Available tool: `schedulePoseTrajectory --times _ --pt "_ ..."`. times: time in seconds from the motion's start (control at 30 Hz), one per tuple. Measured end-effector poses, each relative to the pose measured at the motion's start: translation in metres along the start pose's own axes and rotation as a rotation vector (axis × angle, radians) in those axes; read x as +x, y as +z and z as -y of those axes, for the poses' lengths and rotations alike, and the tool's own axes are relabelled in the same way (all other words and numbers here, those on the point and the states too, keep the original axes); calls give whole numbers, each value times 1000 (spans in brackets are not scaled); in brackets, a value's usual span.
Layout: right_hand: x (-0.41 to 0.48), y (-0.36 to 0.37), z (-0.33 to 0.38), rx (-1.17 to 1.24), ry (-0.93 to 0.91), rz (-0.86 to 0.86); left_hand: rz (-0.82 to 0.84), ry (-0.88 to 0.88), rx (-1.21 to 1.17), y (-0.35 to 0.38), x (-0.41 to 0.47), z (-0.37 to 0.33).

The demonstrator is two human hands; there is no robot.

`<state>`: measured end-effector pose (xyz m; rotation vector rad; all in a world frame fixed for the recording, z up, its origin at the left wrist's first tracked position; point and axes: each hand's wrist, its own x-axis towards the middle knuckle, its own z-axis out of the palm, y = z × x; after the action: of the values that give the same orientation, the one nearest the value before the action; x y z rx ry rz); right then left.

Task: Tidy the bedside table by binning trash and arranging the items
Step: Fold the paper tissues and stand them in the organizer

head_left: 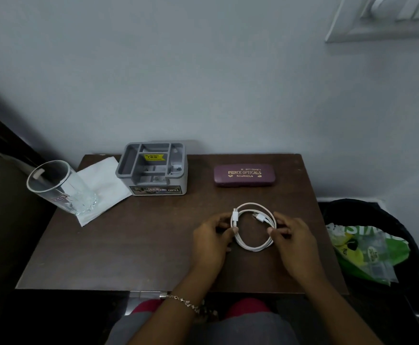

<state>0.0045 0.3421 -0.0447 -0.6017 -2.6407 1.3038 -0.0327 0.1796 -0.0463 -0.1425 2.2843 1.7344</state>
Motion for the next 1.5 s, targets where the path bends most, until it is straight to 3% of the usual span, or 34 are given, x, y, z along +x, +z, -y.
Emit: schedulePoseTrajectory --times 0.13,0.23,0.5,0.57,0.77,0.93,1.17,1.23,1.37,1.5 --pt "-14 4 16 1 -90 -94 -37 -22 -32 -33 -4 2" --pt "-26 18 41 35 -185 -111 -167 -14 -76 -78 -8 4" --pt "-46 120 119 222 -314 203 -796 51 56 -200 -14 32" --pt "-48 148 143 244 -348 300 -870 81 77 -219 -7 33" --pt "-37 221 209 248 -291 500 -715 118 50 -255 28 38" --pt "-20 254 231 232 -219 565 -563 165 14 -269 46 42" --pt "-16 274 231 246 -275 521 -593 155 56 -272 48 37" --pt "-15 274 225 138 -329 548 -592 153 62 -272 47 36" --pt "-14 271 200 -371 -546 488 -582 147 46 -270 41 39" --pt "-20 267 186 -470 -669 460 -583 138 7 -270 35 44"
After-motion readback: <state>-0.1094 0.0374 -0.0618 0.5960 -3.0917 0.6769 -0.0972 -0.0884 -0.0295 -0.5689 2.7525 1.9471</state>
